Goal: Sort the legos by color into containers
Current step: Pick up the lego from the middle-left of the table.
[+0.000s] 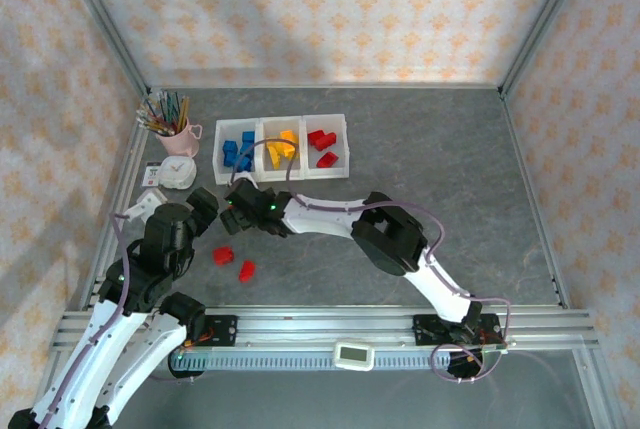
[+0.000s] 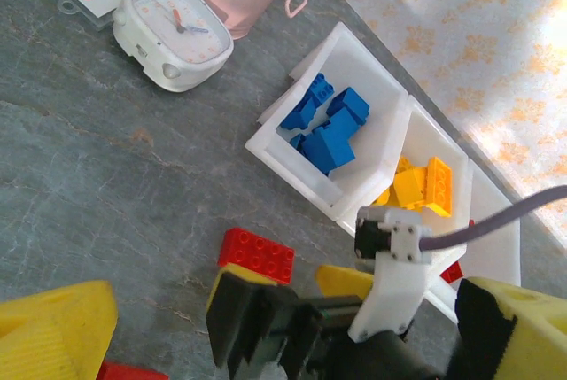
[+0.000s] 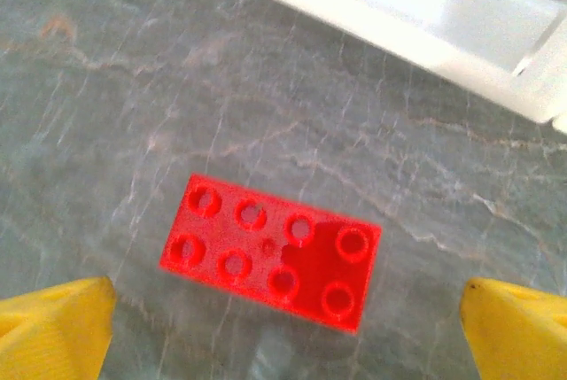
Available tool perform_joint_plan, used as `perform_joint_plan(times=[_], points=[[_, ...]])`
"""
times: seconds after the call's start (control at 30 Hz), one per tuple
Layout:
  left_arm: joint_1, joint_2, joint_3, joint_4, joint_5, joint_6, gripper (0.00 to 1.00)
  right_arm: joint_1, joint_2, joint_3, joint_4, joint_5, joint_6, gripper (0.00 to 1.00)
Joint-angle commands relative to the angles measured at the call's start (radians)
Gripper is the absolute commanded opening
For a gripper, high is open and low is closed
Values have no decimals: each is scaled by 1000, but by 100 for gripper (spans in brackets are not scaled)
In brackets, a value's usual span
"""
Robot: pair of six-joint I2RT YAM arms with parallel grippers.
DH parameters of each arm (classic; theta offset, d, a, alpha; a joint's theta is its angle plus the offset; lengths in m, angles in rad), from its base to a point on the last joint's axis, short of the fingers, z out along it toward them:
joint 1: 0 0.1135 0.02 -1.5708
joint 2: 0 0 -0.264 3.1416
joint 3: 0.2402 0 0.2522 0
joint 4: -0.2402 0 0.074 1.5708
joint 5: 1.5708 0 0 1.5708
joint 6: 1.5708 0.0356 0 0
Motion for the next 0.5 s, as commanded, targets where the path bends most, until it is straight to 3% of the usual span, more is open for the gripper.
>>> perform_joint_plan(times=[0.0,0.23,0.47], points=[[10,-11,-5,-16,-47,-14,99,-1,76,87,-82,95,47,99],[10,-14,-2,-16,-63,-13,99,2,155,183,-111,96,47,92],[10,-14,2,-9,-55,0,99,2,131,153,-101,71,29,70]])
